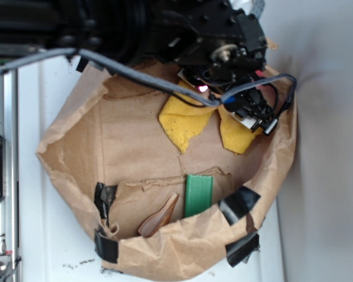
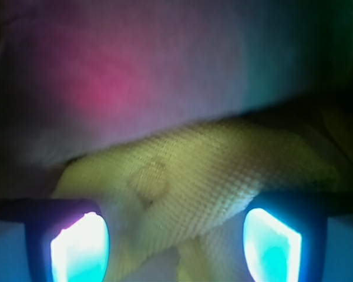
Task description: Grab the yellow cloth.
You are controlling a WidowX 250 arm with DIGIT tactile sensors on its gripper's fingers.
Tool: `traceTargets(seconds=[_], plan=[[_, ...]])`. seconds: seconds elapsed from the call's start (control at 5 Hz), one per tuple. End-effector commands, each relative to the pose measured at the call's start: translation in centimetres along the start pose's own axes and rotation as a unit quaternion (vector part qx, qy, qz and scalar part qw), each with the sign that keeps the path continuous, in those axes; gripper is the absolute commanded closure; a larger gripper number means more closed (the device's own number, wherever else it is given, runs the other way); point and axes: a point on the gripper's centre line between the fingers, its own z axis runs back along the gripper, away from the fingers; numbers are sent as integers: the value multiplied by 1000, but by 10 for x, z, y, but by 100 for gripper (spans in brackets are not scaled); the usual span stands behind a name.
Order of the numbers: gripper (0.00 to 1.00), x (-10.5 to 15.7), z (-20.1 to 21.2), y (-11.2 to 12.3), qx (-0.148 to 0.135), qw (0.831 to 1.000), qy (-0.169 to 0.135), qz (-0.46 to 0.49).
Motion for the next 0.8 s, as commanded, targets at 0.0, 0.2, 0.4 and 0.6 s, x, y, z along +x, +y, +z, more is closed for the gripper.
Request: traceTargets(seconds=[0.0, 0.2, 0.4, 0.6], plan=[[0, 10, -13, -26, 18, 999, -28, -30], [0, 3, -22, -23, 29, 998, -32, -40], [100, -7, -28, -19, 43, 997, -37, -49], [100, -12, -27, -17, 41, 996, -36, -64]])
